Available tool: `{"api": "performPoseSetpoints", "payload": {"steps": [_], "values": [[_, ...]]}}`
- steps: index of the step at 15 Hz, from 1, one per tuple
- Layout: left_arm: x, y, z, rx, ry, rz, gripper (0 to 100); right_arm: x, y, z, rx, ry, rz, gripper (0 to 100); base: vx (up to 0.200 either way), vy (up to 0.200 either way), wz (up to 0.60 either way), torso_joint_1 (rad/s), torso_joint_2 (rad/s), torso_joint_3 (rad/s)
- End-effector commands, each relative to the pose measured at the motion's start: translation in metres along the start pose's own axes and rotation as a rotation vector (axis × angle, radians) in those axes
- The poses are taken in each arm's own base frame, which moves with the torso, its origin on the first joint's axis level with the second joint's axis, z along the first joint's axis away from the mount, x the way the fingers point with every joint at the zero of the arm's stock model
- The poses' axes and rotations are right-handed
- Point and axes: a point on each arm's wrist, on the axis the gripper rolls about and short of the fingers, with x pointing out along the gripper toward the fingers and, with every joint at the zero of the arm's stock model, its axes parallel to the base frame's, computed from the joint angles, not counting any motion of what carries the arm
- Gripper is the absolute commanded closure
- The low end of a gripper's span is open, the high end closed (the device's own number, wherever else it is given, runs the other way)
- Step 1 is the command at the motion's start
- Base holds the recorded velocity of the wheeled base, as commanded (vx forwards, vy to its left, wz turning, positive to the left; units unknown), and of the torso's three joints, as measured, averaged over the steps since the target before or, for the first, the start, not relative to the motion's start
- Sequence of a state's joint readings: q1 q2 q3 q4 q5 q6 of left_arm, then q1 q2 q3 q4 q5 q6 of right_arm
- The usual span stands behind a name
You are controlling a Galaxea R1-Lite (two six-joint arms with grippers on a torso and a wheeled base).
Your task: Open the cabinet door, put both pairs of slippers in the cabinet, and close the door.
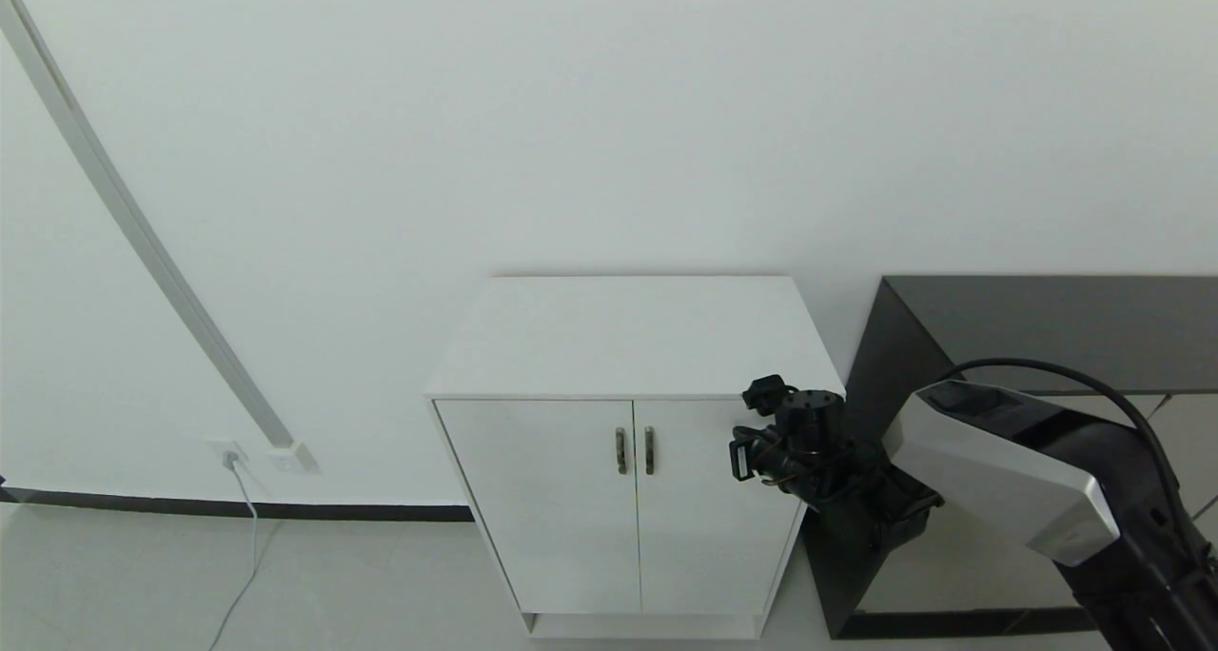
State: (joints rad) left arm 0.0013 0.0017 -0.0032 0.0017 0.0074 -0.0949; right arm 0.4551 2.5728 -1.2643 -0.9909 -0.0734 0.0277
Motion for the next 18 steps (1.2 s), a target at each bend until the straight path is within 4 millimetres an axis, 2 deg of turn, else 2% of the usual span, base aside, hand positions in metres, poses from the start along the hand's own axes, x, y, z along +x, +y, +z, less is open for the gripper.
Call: {"api": "performPoseSetpoints", "payload": {"steps": [1, 6, 10, 11, 13, 18], "values": [[0.0, 0.0, 0.0, 0.0, 0.001, 0.001, 100, 0.001, 0.0, -0.002, 0.002, 0.003, -0.001, 100, 0.0, 0.0, 0.0, 0.0, 0.0, 0.0], [0.0, 0.0, 0.0, 0.0, 0.001, 0.001, 100, -0.001, -0.001, 0.0, 0.002, 0.0, -0.003, 100, 0.0, 0.0, 0.0, 0.0, 0.0, 0.0], [0.0, 0.0, 0.0, 0.0, 0.001, 0.001, 100, -0.021, -0.001, 0.011, 0.004, -0.018, 0.001, 100, 0.0, 0.0, 0.0, 0.0, 0.0, 0.0], [0.0, 0.0, 0.0, 0.0, 0.0, 0.0, 100, -0.038, -0.002, 0.021, 0.006, -0.049, 0.002, 100, 0.0, 0.0, 0.0, 0.0, 0.0, 0.0], [0.0, 0.0, 0.0, 0.0, 0.0, 0.0, 100, -0.054, -0.003, 0.029, 0.007, -0.06, 0.002, 100, 0.0, 0.0, 0.0, 0.0, 0.0, 0.0], [0.0, 0.0, 0.0, 0.001, 0.0, 0.0, 100, -0.121, -0.013, 0.055, 0.011, -0.089, -0.086, 100, 0.0, 0.0, 0.0, 0.0, 0.0, 0.0]]}}
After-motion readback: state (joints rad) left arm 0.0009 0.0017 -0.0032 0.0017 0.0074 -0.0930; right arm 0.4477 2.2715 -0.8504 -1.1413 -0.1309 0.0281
